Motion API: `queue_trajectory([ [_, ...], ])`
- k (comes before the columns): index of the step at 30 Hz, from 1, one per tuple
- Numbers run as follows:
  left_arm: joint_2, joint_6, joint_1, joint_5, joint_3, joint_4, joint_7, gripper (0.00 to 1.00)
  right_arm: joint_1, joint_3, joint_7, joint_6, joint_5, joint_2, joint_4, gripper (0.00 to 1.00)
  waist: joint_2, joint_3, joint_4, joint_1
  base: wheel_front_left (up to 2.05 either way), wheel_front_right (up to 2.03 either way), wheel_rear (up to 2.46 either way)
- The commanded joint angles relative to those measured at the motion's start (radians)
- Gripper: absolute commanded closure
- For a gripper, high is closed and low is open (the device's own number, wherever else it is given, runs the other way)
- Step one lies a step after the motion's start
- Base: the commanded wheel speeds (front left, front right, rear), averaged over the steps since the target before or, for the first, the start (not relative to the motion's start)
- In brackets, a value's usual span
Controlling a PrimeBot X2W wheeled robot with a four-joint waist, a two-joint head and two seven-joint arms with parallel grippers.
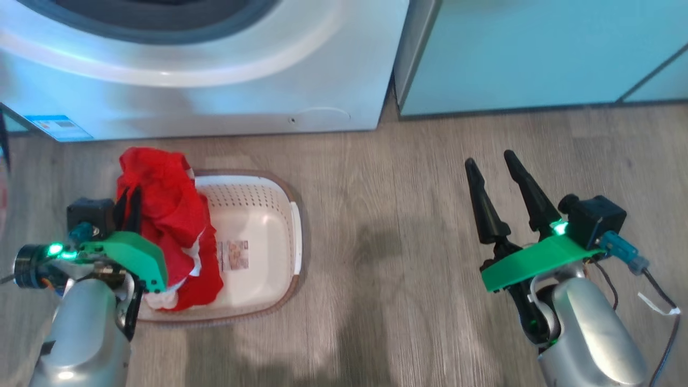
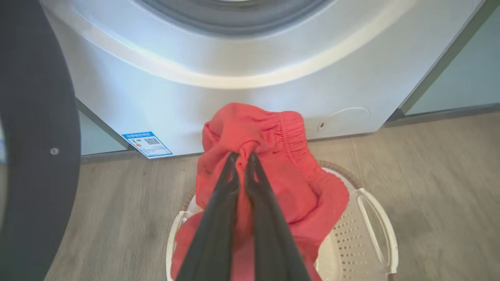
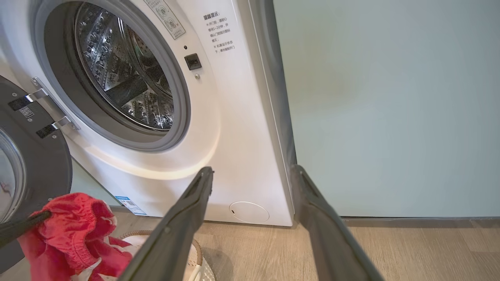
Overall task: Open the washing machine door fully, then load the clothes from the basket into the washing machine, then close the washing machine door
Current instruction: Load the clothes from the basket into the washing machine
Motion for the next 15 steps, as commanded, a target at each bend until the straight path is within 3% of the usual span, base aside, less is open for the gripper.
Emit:
queue_trajectory([
  [1,0.017,0.002,0.007,-0.004,0.044,-0.080,-0.014,1.00,0.008,0.019,-0.009,0.000,-0.007,0.005,-0.021,0.00,-0.0001,-0.037,0.016,0.0001,0.00,0.00,0.00],
  [15,-0.099,-0.034,0.231,0.011,0.146,-0.469,-0.014,1.00,0.062,0.006,-0.009,0.000,-0.008,0.005,0.004,0.00,-0.0001,-0.181,0.038,0.0001,0.00,0.00,0.00],
])
